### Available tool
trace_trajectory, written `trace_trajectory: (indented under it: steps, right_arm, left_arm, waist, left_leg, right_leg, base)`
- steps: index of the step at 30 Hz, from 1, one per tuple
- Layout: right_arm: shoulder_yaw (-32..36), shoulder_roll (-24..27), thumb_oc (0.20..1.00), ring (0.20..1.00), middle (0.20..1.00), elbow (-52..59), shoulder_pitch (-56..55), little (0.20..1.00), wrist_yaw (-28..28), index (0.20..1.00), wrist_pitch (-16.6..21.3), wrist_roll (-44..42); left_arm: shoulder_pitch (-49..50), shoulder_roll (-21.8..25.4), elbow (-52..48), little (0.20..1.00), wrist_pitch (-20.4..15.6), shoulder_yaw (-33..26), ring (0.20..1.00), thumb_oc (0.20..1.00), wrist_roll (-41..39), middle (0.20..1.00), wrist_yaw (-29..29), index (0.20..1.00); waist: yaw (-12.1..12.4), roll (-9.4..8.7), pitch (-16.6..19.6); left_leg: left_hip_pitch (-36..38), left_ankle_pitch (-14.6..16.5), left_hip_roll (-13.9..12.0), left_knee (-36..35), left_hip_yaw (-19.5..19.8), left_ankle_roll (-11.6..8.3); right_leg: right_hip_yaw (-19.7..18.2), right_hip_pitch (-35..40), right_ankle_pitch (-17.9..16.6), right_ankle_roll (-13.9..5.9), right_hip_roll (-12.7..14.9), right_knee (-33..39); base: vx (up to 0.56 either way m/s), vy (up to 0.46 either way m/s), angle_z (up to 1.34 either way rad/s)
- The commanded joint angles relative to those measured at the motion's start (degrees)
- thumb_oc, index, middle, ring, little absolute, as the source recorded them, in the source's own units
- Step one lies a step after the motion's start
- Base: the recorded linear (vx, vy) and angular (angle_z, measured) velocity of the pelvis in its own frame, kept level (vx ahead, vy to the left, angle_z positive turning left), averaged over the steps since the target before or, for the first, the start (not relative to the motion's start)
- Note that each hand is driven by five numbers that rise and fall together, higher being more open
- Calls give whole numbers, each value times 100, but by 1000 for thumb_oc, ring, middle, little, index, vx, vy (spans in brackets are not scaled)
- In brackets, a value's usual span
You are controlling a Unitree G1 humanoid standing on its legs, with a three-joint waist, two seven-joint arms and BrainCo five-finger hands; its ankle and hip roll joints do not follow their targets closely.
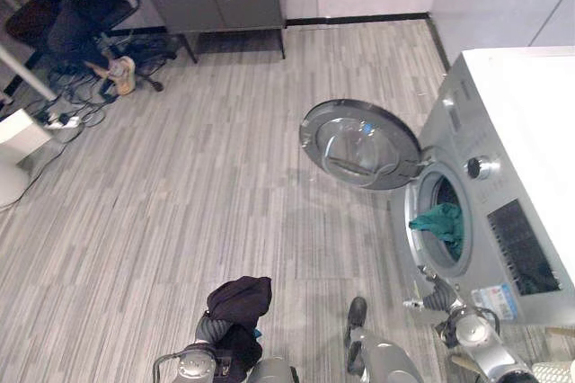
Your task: Grab the laundry basket,head to the washer,open it,put in the laundry and shut it.
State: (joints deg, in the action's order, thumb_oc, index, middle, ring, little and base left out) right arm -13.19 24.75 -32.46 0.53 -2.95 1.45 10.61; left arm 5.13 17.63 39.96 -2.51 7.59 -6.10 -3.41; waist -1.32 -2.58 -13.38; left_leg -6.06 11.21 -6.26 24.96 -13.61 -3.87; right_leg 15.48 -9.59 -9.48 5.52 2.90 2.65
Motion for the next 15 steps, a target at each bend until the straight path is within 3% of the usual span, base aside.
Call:
trace_trajectory:
  steps: [1,4,5,6,9,11,15]
  right_arm:
    - [45,138,1000,1000,1000,-2,-151,1000,-122,1000,92,-143]
    - [-23,138,1000,1000,1000,-52,-120,1000,-146,1000,116,-137]
    - [-23,137,1000,1000,1000,-53,-120,1000,-146,1000,117,-137]
    - [-108,127,1000,1000,1000,-114,-45,1000,-155,1000,136,-91]
    - [-200,107,1000,1000,1000,-185,100,1000,-180,1000,188,-55]
    - [-191,64,1000,1000,1000,-307,97,1000,-188,1000,205,-24]
    - [-10,-89,1000,1000,1000,-286,18,1000,-161,1000,185,-162]
  left_arm:
    - [-59,233,-370,200,-237,15,200,200,117,200,50,200]
    - [21,276,-518,200,-235,62,200,200,161,200,46,200]
    - [22,276,-519,200,-234,63,200,200,161,200,46,200]
    - [15,270,-501,200,-245,109,200,200,161,200,21,200]
    - [-97,279,-459,200,-299,233,200,200,155,200,-41,200]
    - [-134,266,-385,200,-317,292,200,200,170,200,-20,200]
    - [-320,405,-455,200,-331,514,200,200,334,200,60,200]
  waist:
    - [-44,-178,155]
    - [136,-176,78]
    - [139,-179,71]
    - [239,-125,37]
    - [347,-51,7]
    - [324,-7,91]
    - [184,-115,242]
  left_leg:
    - [-162,-360,37,-760,56,106]
    - [-643,-1291,121,-1618,508,4]
    - [-622,-1303,125,-1642,504,2]
    - [-781,-1646,159,-2103,1028,-76]
    - [-980,-1853,278,-2436,2109,-173]
    - [-827,-1792,244,-2419,2135,-128]
    - [-656,-1485,336,-2122,1690,74]
  right_leg:
    - [190,538,1014,-1023,303,-226]
    - [-73,809,1147,-927,113,-230]
    - [-76,817,1150,-927,116,-232]
    - [-317,919,1256,-912,-26,-282]
    - [-996,1054,1471,-932,-161,-489]
    - [-1231,1121,1576,-993,-163,-569]
    - [-1543,1152,1620,-1134,123,-744]
  base:
    - [177,13,-16]
    - [200,44,-30]
    - [243,83,-68]
    - [251,108,-94]
    - [328,215,-109]
    - [306,275,-103]
    - [233,277,-123]
